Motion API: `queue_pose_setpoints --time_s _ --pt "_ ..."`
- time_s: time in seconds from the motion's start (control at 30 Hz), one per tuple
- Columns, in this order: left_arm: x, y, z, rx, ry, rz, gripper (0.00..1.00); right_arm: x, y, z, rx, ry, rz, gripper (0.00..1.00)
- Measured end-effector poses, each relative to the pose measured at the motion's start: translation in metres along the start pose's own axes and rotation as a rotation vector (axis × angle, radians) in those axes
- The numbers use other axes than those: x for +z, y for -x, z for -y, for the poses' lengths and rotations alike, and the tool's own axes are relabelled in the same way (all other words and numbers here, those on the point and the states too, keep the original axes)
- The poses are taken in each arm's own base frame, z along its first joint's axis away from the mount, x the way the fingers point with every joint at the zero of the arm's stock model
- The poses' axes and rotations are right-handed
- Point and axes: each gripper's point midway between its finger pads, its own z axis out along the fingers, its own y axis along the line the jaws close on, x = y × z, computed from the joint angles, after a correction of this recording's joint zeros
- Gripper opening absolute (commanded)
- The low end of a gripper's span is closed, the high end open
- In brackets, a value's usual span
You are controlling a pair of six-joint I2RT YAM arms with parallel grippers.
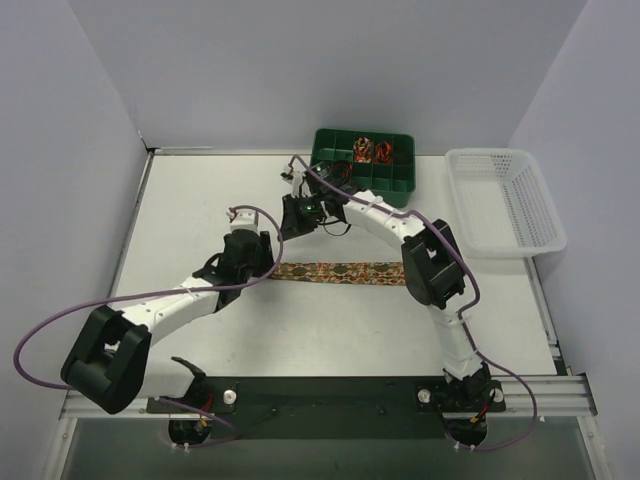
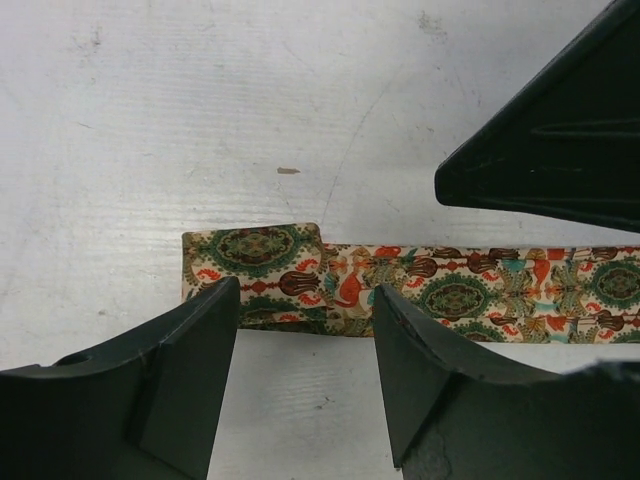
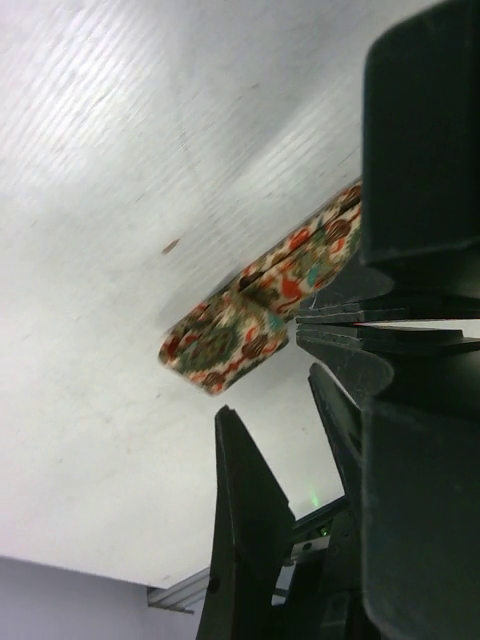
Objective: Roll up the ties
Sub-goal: Roll the tie at the center of the board.
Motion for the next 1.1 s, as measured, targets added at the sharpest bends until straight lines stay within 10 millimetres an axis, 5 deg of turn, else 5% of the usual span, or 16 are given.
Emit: queue_pose_setpoints --time_s 0.23,0.47,0.6,1.1 --pt "-0.005 0.03 -0.031 -0.129 0.015 0.049 0.67 0.025 0.014 -0.042 -0.081 0.069 0.013 0.02" --pt "-0.006 0.02 -0.083 -0.273 0.05 0.02 0.68 0.069 -0.02 -0.04 -0.076 0.067 -0.081 0.02" --pt "-0.003 0.007 -0.084 -0.304 0.018 -0.026 0.67 0.08 -0.037 -0.032 -0.061 0.045 -0.126 0.02" --pt "0.023 -0.03 -0.075 -0.374 -0.064 -0.146 0.68 0.083 -0.049 -0.021 -0.052 0.016 -0.151 0.02"
